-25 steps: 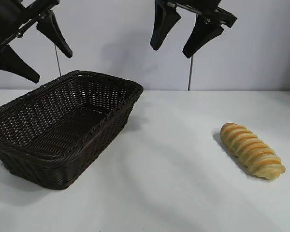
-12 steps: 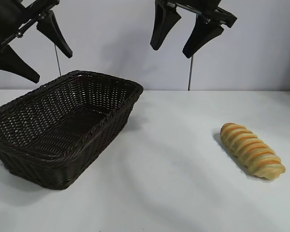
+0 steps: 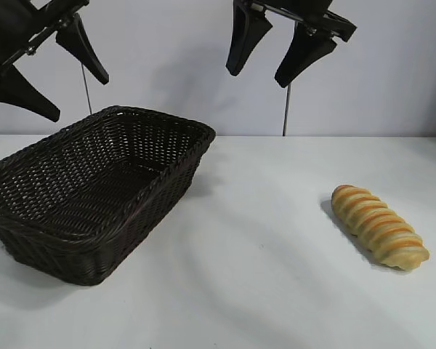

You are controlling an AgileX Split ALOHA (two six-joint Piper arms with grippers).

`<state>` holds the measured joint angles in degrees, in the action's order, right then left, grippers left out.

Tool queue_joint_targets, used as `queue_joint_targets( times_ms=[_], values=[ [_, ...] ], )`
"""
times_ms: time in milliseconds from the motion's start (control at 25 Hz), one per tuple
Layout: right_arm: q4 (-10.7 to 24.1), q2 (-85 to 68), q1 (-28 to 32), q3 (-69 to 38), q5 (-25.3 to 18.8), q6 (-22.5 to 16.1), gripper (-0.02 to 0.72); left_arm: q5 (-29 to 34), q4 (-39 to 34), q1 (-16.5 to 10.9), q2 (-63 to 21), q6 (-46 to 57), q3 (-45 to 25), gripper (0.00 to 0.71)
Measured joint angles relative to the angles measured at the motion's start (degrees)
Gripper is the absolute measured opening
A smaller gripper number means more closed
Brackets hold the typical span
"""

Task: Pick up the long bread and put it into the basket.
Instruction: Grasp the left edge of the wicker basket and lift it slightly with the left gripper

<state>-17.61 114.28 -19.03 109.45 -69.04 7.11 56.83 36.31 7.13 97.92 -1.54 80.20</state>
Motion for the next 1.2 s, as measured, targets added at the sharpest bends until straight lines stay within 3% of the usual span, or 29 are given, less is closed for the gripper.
queue_joint_targets(
  times_ms=[320, 520, 720, 1040, 1200],
  values=[
    [0.28, 0.00, 0.00, 0.00, 0.00, 0.00, 0.526, -0.74, -3.57, 0.00, -9.08, 5.36, -12.49, 0.540],
    [0.28, 0.00, 0.00, 0.00, 0.00, 0.00, 0.526, -1.43, -7.33, 0.00, -14.46, 15.83, -17.44, 0.540],
    [0.28, 0.00, 0.00, 0.00, 0.00, 0.00, 0.526, -1.87, -9.21, 0.00, -16.16, 25.06, -18.73, 0.540],
    [0.39, 0.00, 0.00, 0.00, 0.00, 0.00, 0.526, -4.16, -10.27, 0.00, -16.20, 28.23, -18.80, 0.540],
    [0.39, 0.00, 0.00, 0.00, 0.00, 0.00, 0.526, -4.74, -14.44, 0.00, -16.20, 37.36, -19.62, 0.540]
  ],
)
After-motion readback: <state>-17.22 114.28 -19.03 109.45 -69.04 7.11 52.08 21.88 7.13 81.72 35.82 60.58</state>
